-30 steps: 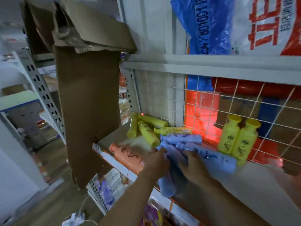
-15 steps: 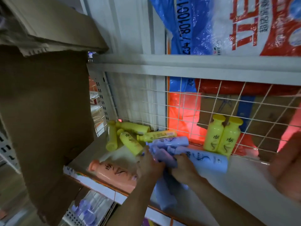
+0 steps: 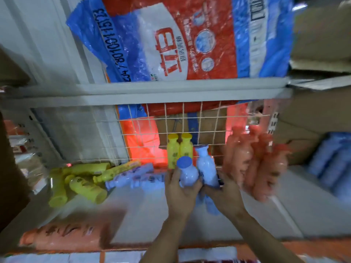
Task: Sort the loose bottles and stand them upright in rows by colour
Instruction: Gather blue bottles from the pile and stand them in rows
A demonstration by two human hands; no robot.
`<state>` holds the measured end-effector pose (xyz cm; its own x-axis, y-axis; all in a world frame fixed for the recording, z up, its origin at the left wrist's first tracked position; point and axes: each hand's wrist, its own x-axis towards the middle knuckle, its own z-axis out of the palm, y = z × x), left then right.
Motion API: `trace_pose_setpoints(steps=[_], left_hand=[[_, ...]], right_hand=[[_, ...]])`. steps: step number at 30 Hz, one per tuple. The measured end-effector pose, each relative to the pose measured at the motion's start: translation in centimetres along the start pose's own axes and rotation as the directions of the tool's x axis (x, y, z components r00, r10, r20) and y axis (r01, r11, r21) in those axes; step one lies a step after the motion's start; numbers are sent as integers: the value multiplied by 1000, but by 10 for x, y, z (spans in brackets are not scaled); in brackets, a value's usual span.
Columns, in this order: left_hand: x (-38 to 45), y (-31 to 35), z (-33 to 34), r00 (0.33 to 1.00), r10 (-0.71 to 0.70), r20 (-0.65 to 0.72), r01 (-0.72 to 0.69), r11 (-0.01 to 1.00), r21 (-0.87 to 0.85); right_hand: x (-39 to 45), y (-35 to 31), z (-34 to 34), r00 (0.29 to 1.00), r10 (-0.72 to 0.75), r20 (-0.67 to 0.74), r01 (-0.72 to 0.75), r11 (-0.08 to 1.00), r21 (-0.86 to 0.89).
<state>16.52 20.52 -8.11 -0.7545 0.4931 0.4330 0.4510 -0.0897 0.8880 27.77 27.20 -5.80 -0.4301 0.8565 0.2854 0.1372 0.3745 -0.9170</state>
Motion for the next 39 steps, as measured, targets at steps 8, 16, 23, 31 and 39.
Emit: trace_pose_setpoints(steps=[8,16,23,31,39], left_hand=[[-96,88,165,959,25,281,2,995,-96],[-158,138,296,910,40,413,43,981,-190],[-170,152,379,906,54,420,49,972,-231],[-190,175,445,953,128,274,-44,955,-294],[-211,171,481,985,107,139,-82,981,-173]], right_hand=[[-32,50,-206,965,60,-254,-93,988,-122],[-53,93,-352,906,104,-410,-178,973,-147],[-27,125,-422,872,126,-473,-204,972,-117],[-1,152,-490,891,74,-447,-172,968,-182],[40,213,-523,973,109,-202,-137,982,-127]])
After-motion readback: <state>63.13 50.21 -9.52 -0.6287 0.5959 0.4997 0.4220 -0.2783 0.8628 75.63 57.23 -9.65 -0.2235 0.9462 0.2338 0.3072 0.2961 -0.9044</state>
